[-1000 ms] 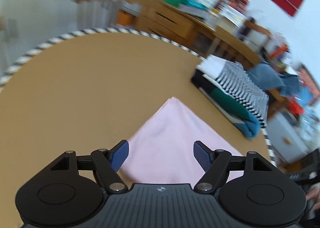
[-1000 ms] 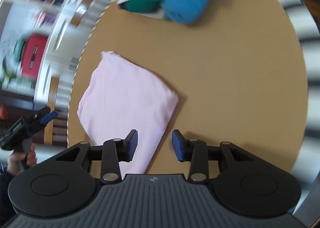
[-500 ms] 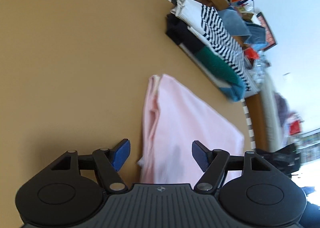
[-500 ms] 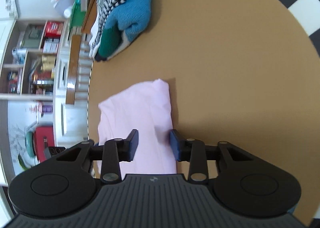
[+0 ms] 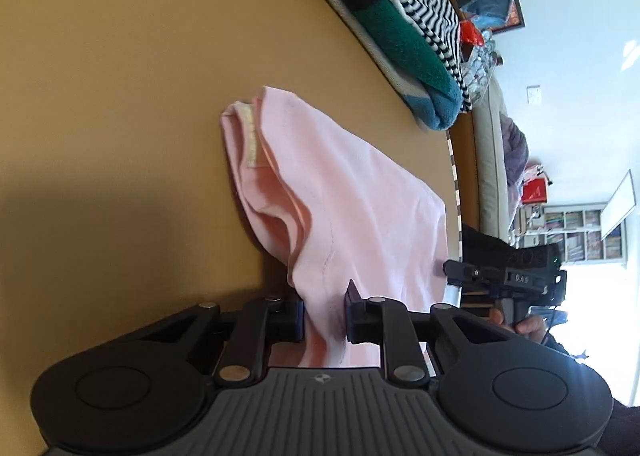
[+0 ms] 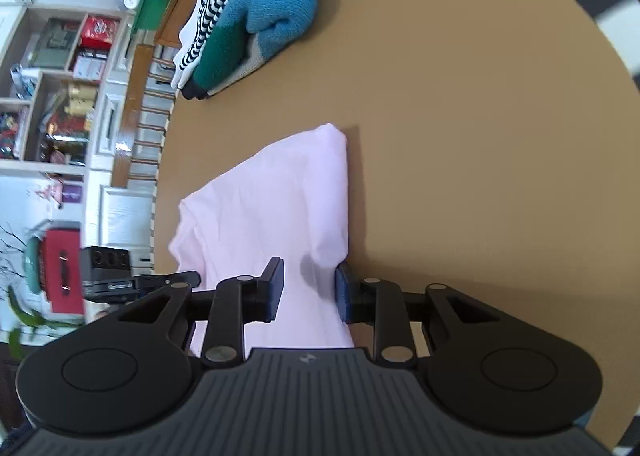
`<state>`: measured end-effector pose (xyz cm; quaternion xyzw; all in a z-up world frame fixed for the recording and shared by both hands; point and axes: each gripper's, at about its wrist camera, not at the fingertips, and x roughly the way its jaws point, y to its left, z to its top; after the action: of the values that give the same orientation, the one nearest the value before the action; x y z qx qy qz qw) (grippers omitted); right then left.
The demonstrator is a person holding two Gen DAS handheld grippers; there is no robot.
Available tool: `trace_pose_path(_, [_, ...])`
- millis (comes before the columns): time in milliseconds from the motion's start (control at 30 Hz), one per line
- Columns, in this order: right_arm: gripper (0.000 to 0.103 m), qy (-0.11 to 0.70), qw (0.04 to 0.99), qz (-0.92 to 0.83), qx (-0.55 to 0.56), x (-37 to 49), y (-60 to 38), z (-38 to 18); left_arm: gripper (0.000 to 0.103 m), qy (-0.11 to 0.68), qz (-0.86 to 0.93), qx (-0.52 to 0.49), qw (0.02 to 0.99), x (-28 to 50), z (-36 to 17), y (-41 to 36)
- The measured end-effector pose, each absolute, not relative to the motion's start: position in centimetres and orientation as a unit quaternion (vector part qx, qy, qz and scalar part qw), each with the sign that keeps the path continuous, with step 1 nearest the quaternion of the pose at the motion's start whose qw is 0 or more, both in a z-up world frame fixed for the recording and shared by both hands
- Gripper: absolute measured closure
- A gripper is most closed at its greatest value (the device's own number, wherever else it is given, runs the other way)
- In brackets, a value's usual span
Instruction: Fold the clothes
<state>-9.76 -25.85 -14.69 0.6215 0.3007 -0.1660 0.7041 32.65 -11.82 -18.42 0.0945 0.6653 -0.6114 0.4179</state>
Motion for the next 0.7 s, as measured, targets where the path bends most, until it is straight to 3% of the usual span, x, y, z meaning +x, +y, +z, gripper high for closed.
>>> trace_pose_path(200, [0.076,0.335,0.716,-0.18,0.585,-8.8,-25.4,-13.5,0.081,0.629,-0.616,0.133,0.456,30.5,-16.9,-11.4])
trace_pose_path(267, [0.085,0.342,0.712,-0.183,0.586,-8.9,-25.7,-13.6,0.081,0.623,-0.617,0.142,0.46,30.0,-16.5,-11.4])
trace_pose_path(300, [0.095,0.344,0.711,-0.187,0.584,-8.9,-25.8,-13.8,0.081,0.619,-0.618,0.147,0.462,29.8,-16.3,-11.5])
trace_pose_path(367, [0.099,0.347,0.712,-0.191,0.58,-8.9,-25.7,-13.8,0.082,0.615,-0.617,0.155,0.466,29.8,-15.8,-11.1])
trace_pose_path(500, [0.099,0.347,0.72,-0.195,0.569,-8.5,-25.3,-13.7,0.088,0.596,-0.615,0.182,0.483,29.1,-14.6,-10.8])
trace_pose_path(700, [0.1,0.355,0.731,-0.202,0.546,-8.1,-24.9,-13.2,0.089,0.581,-0.602,0.217,0.503,27.9,-13.7,-11.0])
